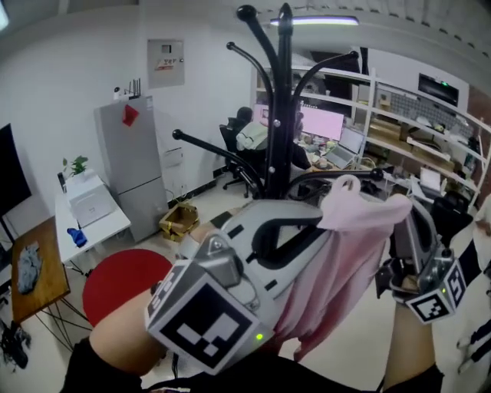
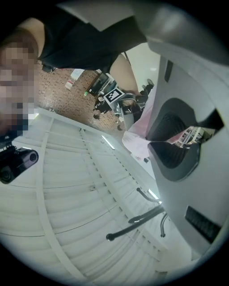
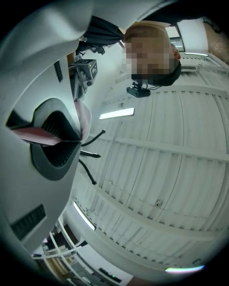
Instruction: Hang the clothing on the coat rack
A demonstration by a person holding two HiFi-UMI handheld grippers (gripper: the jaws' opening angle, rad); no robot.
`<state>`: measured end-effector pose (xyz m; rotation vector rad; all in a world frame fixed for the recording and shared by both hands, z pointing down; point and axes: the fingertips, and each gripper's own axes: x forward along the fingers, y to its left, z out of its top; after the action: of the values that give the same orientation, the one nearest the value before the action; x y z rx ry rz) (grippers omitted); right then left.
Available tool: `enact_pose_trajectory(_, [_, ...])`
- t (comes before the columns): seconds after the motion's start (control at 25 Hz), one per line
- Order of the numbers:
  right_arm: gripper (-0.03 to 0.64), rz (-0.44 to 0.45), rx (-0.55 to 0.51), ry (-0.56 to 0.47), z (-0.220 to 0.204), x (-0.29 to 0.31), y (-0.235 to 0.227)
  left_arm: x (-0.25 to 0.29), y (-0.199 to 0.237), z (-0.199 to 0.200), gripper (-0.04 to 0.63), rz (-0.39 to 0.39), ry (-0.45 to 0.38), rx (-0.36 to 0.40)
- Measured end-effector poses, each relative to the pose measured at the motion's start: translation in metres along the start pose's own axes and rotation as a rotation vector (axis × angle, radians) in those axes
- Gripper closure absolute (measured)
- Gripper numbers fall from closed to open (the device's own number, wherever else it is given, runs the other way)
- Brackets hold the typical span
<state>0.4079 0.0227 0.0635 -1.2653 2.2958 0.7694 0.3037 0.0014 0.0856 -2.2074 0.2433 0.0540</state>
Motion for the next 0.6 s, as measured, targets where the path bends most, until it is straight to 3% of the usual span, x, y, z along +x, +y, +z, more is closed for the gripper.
enact_pose_trajectory(0.2, [0.611,-0.049,0.06,-0.045,-0.001,-0.006,-0.04,0.033,0.01,0.007,0.592,-0.017,0.008,0.015])
enact_pose_trajectory(0.44, [0.611,-0.105,-0.008,-0.05,0.003,0.013,-0.062,0.05,0.044,0.008,0.592,0.021,-0.043,-0.025])
enact_pose_trajectory(0.6, [0.611,-0.155,-0.032,-0.034,-0.005,0.03,-0.075,0.058,0.071,-0.005,0.594,0.058,-0.034,-0.067])
